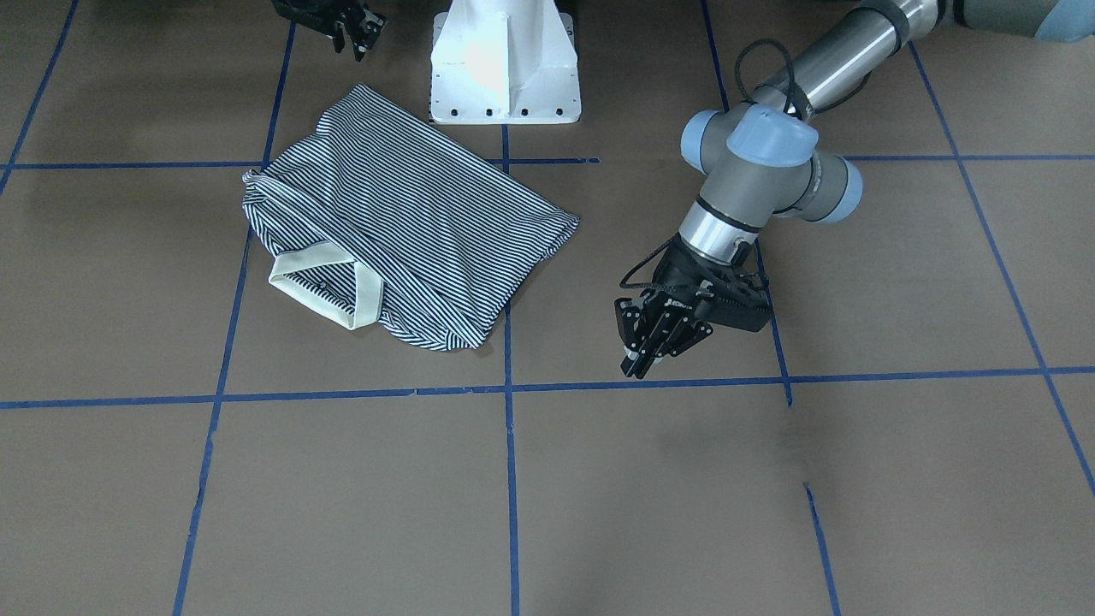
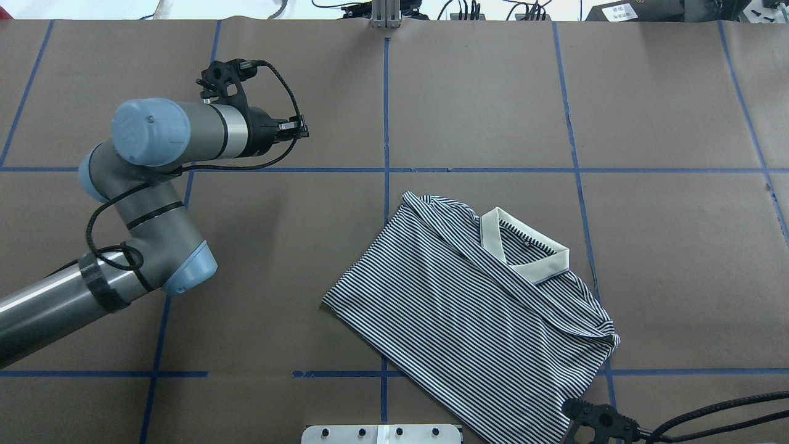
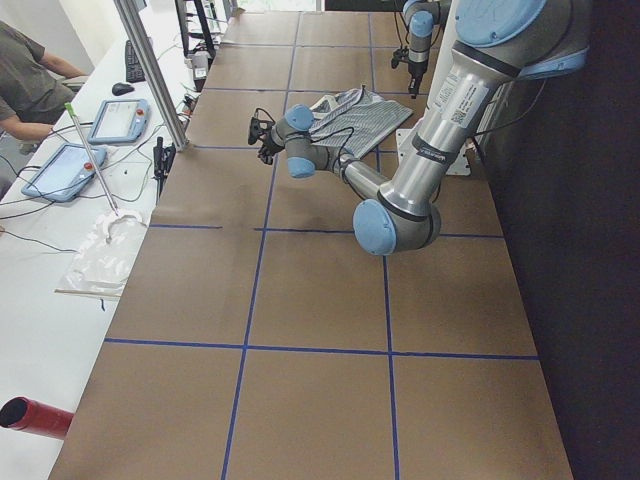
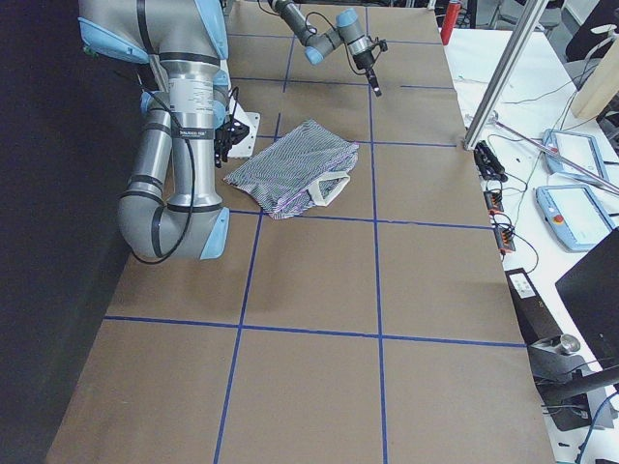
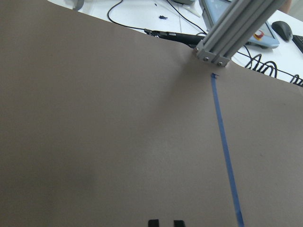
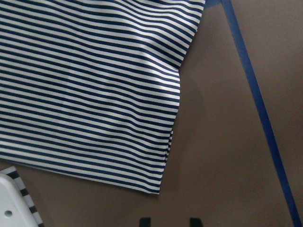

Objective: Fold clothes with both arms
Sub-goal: 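Drag the shirt with the right gripper toward the robot and away from the left arm, then position both grippers at the shirt edges near the collar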

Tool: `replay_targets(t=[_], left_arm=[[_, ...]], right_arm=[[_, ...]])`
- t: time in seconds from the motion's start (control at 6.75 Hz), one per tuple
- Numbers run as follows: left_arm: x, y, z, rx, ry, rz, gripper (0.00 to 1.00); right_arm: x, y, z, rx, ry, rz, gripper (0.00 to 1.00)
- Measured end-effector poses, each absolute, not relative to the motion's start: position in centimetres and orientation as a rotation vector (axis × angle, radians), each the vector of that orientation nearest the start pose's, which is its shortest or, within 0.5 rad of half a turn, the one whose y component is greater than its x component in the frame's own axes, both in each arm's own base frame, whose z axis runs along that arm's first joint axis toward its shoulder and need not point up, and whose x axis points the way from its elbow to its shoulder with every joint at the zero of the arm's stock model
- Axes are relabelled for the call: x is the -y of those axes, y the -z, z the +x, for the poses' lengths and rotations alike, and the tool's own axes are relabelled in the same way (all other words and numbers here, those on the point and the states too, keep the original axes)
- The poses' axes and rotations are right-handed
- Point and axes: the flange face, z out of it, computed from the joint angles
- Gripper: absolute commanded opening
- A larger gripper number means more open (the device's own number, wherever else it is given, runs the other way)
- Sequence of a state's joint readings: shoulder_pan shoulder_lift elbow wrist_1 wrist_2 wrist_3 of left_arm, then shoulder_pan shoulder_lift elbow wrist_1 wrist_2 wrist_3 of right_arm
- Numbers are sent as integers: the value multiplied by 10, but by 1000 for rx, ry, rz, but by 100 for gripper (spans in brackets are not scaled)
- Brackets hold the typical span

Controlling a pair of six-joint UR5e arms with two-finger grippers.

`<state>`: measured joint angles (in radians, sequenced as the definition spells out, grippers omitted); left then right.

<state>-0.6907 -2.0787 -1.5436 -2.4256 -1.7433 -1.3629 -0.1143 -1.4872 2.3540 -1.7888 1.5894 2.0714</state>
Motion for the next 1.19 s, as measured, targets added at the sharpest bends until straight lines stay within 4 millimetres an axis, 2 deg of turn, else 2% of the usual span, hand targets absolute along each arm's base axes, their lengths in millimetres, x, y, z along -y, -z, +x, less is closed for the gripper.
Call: replay_targets(t=[0.15,0.3,0.59,0.74,0.89,1.19], left_arm=[[479,-268,435,-1329,282,366,72],[440,-259,437,-1339,274,277,72],[365,-247,480,-1230,284,124,73],[337,-250,506,-1183,290,133,73],[317,-257,525,-1151,285,144,73],[307,-275,546,-1102,282,150,70]], right_arm=[[110,-302,-436,634,-430,-192,100],[147,-291,-429,672,-508,-168,100],[221,-252,-415,780,-648,-115,100],[255,-241,-409,816,-688,-76,100],[280,-238,-408,827,-704,-40,100],[313,-247,-409,811,-733,-3,100]])
